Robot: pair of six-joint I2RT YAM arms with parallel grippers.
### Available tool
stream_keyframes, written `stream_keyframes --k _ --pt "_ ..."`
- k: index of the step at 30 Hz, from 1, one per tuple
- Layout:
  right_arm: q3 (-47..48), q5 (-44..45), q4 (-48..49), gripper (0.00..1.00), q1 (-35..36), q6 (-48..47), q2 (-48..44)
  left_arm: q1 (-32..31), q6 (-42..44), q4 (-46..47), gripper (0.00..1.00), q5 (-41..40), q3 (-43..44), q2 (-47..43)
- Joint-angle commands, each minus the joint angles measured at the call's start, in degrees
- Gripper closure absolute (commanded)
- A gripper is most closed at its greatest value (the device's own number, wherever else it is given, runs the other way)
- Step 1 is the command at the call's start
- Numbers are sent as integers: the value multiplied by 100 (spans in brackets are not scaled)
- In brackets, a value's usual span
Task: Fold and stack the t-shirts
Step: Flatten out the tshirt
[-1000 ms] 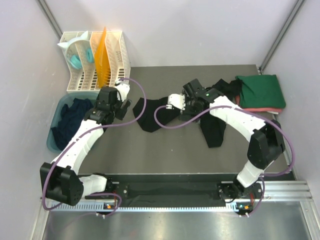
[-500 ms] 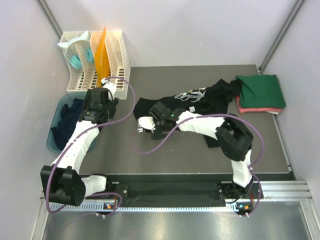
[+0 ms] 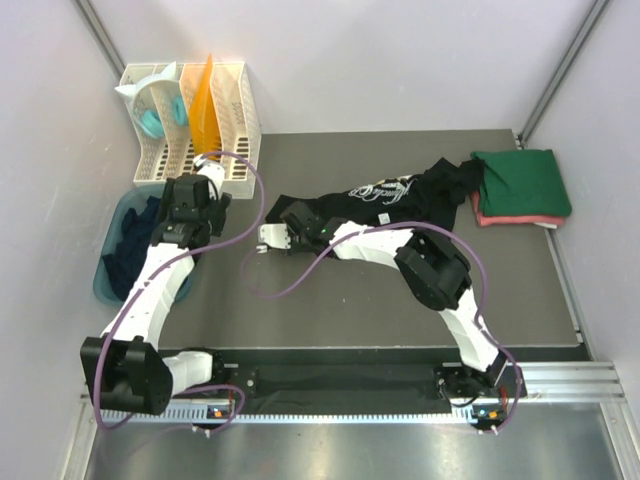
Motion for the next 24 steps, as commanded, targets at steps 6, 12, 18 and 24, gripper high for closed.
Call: stream_keyframes --k 6,12,18,24 --pt "-252 898 26 100 78 -1087 -1032 161 169 437 1 447 -113 25" --pt "-218 1919 52 100 -291 -2107 -2385 161 231 639 4 1000 -140 526" --pt "-586 2772 1017 100 -835 -3477 -3588 152 389 631 10 2098 263 1273" --pt "-1087 3124 2678 100 -1618 -4770 -4477 -76 783 429 12 3302 958 2003"
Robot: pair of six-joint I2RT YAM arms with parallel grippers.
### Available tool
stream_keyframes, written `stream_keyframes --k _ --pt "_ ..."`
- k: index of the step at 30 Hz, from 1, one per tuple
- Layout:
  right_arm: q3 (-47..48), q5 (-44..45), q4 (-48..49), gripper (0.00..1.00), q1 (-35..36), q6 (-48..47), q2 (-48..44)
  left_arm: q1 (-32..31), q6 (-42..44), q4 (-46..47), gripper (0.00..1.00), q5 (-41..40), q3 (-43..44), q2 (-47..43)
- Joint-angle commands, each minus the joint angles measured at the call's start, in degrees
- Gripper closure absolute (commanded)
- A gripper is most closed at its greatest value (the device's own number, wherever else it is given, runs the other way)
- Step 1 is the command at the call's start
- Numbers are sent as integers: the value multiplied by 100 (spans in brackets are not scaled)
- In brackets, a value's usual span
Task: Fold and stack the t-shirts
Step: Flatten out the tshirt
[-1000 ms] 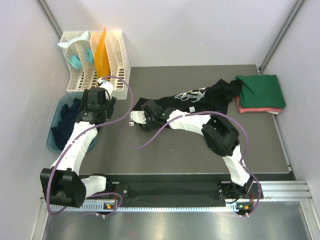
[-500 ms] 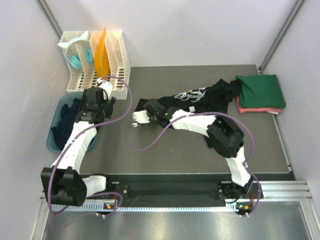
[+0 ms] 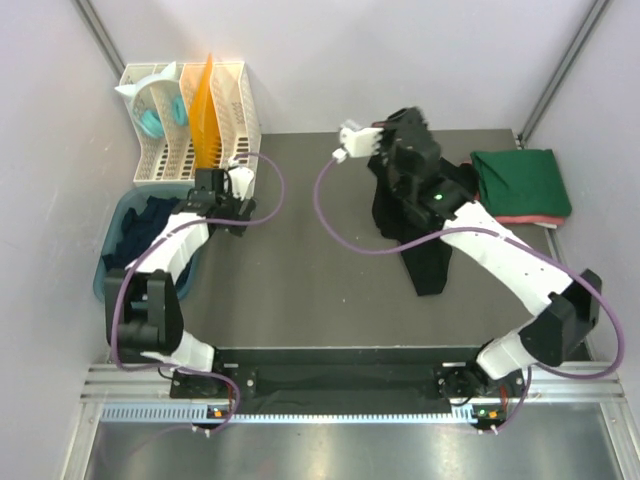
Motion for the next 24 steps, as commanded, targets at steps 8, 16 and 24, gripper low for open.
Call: stream_keyframes --k 8,16,24 --pt "140 19 3593 100 -1308 -2573 -848 -1479 1252 -194 13 2031 1528 1130" --pt "1785 -509 3920 100 -1756 -2926 -216 -2542 691 -344 10 2840 2864 2299" --pt "3824 -1045 3429 100 -1801 -2953 821 -3176 -99 279 11 2990 3744 3092"
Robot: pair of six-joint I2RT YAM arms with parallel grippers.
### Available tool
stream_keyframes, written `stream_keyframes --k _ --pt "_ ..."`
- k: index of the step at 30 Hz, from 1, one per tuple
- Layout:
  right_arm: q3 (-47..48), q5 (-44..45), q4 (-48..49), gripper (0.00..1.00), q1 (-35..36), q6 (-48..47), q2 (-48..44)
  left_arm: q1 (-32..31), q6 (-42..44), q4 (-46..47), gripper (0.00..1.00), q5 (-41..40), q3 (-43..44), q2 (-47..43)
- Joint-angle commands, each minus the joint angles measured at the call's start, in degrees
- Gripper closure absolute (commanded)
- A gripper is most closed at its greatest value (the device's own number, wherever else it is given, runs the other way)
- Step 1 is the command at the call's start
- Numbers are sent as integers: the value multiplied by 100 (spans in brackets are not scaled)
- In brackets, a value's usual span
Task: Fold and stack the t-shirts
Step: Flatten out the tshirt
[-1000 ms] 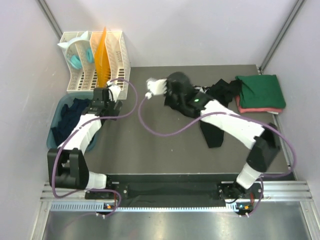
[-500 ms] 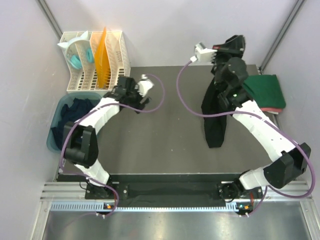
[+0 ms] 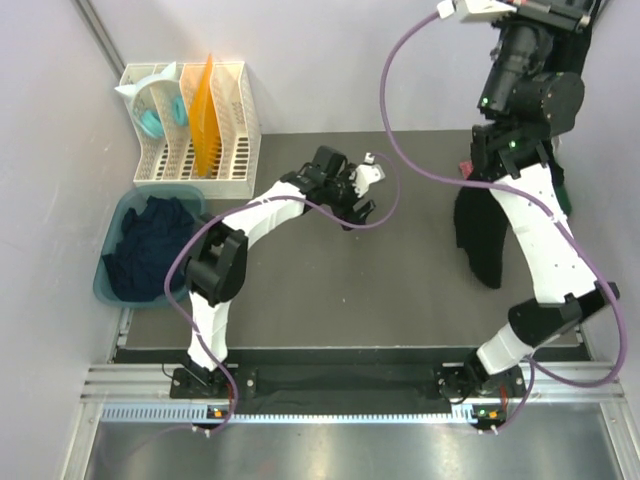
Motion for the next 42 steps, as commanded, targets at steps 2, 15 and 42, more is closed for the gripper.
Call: stream_keyframes --k 2,15,42 --pt "674 -740 23 100 61 -28 483 -232 -667 669 11 134 114 17" --pt "715 -1706 804 100 1369 157 1379 960 -1854 1268 24 -1581 -1776 -1450" --pt "-4846 -459 -2253 100 475 2758 -2680 1552 -1714 802 26 -1072 -1461 -1320"
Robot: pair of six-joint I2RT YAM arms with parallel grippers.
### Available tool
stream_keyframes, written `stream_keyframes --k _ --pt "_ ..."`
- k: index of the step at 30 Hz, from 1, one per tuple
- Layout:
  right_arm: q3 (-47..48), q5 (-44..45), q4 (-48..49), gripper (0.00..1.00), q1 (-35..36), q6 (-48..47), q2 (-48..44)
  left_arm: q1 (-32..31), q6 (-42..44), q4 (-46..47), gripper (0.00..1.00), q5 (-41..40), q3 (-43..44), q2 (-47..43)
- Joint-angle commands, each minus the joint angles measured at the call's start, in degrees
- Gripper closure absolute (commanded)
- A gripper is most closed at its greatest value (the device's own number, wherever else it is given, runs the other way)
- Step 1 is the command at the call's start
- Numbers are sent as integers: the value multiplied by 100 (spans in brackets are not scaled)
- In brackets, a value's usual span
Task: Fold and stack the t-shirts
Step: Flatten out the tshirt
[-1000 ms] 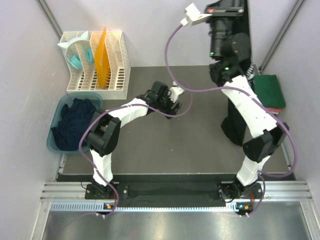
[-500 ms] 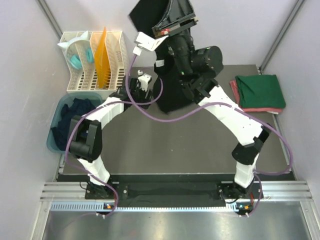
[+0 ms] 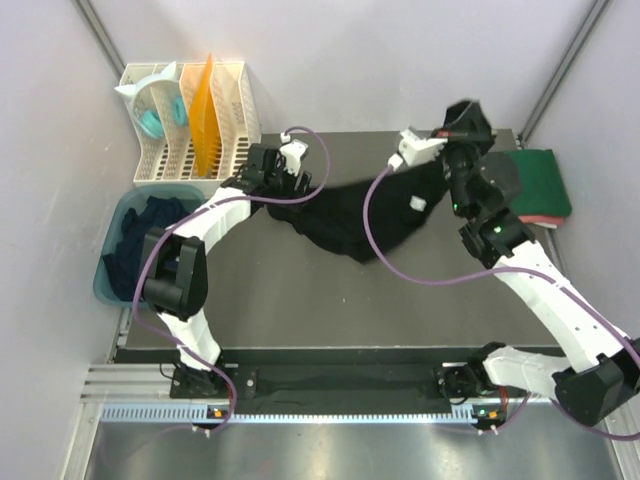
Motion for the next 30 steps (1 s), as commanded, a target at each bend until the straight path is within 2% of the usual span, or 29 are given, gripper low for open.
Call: stream_keyframes --k 1,5,8,9,11,13,15,16,19,26,29,30 --pt "-674 273 -647 100 -139 883 -394 -2 188 -70 26 264 284 3" --pt "-1019 203 -753 100 -218 892 -509 -2 276 -87 26 449 363 73" --pt "-993 229 -858 100 -210 927 -483 -2 486 -227 22 904 564 239" --pt "-984 238 -858 100 -218 927 -483 -2 600 -446 17 1376 774 423" --pt "-975 247 -867 100 -218 910 -483 -11 960 -824 14 1792 1099 704" --pt "-1001 256 -876 100 -218 892 -491 -20 1372 -1629 14 2310 1872 1301" --pt "-1045 273 -823 100 -218 866 -526 -46 1611 -2168 14 2479 2730 1978" --pt "-1063 291 -814 100 -227 875 -535 -46 1751 -2501 14 2471 2979 2180" --pt "-1098 326 -840 100 -227 901 -579 -46 1787 -2601 14 2304 3517 2647" --pt "-1212 308 -779 100 -297 901 -606 -248 2016 -2373 16 1935 3413 2692" --pt "-1291 300 -762 100 -298 910 -614 -301 1893 -2171 26 1838 3106 2579" --pt "-1352 299 -753 100 -289 901 -623 -318 1832 -2040 34 1812 3035 2552"
